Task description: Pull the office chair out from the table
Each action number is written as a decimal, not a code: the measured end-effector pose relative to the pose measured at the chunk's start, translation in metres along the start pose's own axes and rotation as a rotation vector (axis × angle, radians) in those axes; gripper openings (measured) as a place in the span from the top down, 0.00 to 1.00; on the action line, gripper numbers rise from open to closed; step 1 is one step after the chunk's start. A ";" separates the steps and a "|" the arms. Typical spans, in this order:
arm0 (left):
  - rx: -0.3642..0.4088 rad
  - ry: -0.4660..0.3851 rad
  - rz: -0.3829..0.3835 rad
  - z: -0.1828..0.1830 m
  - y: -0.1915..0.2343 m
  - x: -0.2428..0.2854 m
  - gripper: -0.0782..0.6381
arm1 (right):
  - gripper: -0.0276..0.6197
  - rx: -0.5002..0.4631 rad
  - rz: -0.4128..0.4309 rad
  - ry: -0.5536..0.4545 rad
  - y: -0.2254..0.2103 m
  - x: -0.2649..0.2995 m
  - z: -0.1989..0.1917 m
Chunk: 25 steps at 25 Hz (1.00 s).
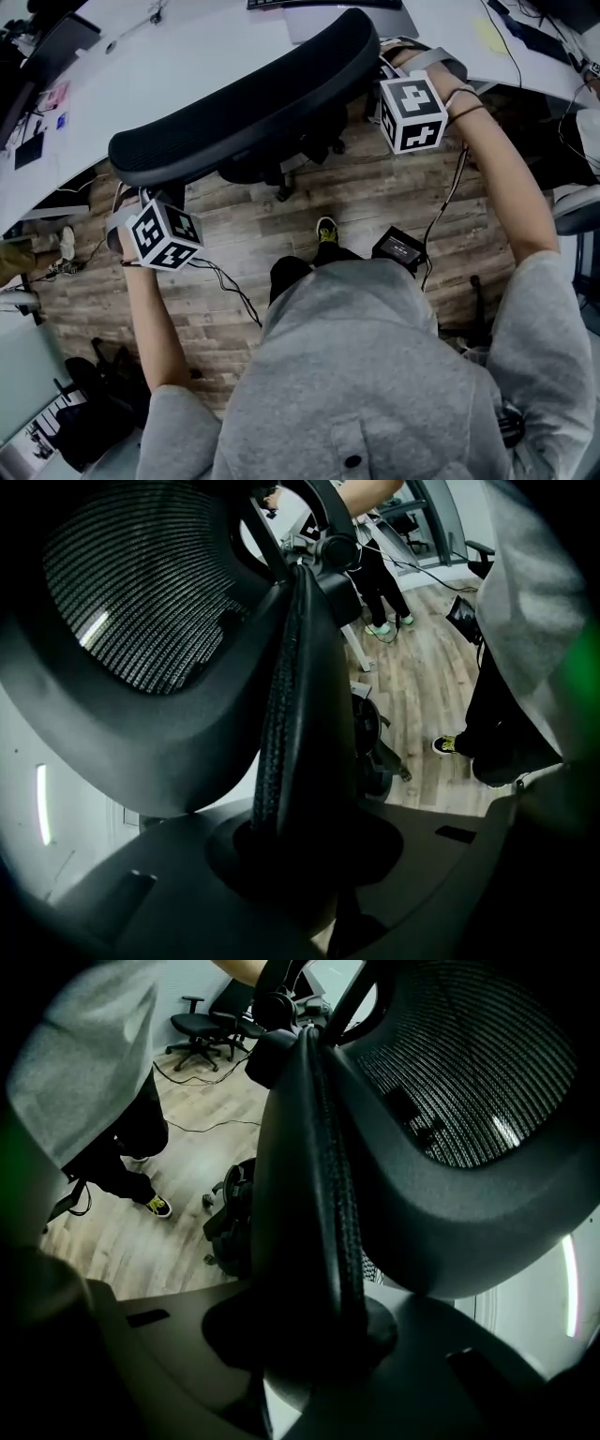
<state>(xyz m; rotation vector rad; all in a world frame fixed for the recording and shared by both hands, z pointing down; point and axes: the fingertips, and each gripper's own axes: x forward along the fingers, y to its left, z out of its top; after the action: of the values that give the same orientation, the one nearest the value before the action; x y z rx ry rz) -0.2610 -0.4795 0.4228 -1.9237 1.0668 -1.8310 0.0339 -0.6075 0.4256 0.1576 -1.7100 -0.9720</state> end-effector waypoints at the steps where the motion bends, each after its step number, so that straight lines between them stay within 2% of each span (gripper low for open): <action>1: 0.003 -0.002 0.000 -0.001 0.000 0.001 0.76 | 0.82 0.005 -0.003 0.005 0.002 -0.001 0.001; 25: 0.106 -0.095 -0.023 -0.050 -0.003 -0.015 0.75 | 0.82 0.122 -0.012 0.115 0.042 -0.035 0.063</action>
<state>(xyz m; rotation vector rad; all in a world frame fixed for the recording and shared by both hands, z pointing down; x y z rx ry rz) -0.3063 -0.4531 0.4219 -1.9476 0.9032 -1.7514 0.0087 -0.5276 0.4241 0.2986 -1.6640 -0.8508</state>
